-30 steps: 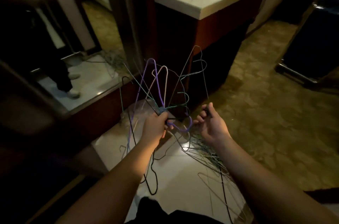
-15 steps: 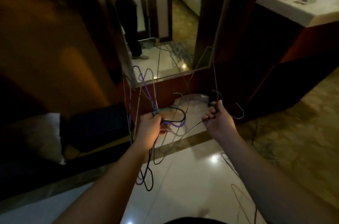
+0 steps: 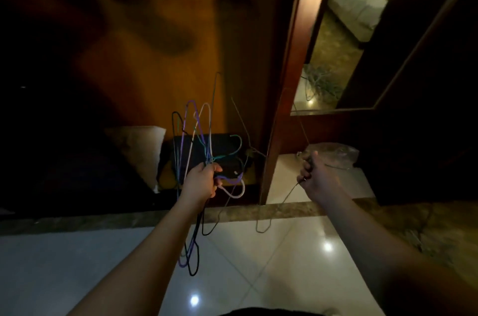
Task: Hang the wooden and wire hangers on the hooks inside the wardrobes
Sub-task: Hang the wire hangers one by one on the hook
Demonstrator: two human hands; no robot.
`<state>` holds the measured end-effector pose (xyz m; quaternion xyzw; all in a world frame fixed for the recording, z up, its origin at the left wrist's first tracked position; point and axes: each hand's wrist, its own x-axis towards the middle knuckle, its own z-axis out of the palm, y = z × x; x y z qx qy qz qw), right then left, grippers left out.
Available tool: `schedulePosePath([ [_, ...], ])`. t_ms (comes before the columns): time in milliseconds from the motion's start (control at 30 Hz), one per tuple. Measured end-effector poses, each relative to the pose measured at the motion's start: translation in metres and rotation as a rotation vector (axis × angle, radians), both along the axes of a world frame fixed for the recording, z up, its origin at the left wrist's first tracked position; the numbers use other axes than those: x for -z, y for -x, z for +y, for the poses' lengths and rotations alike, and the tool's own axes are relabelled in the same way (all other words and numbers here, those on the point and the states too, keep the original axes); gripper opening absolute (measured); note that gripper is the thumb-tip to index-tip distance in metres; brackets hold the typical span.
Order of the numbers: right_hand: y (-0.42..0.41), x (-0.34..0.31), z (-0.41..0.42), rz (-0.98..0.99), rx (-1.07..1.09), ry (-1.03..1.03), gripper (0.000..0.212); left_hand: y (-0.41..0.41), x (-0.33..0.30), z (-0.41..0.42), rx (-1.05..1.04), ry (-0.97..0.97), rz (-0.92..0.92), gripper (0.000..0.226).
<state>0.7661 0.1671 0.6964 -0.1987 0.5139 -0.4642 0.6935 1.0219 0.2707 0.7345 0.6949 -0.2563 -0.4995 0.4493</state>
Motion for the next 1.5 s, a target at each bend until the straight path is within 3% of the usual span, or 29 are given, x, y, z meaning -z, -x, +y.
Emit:
schedulePosePath([
  [300,-0.089,-0.018,-0.011,0.553,-0.370,0.173,0.032,-0.096,-0.025,0.038,-0.063,0.041,0.013,0.024],
  [600,-0.160,-0.098,-0.053,0.836,-0.630,0.497,0.030,-0.136,-0.078,0.021,-0.159,0.156,0.088,0.026],
  [867,-0.214,-0.178,-0.118,0.901,-0.738,0.767,0.028,-0.163,-0.154,-0.038,-0.281,0.318,0.091,0.031],
  [1000,-0.244,-0.220,-0.161,1.066,-0.753,0.912,0.038,-0.188,-0.189,-0.079,-0.373,0.388,-0.001,0.036],
  [1500,-0.348,-0.333,-0.275,0.877,-0.542,1.218,0.026,-0.254,-0.280,-0.193,-0.620,0.525,-0.085,0.031],
])
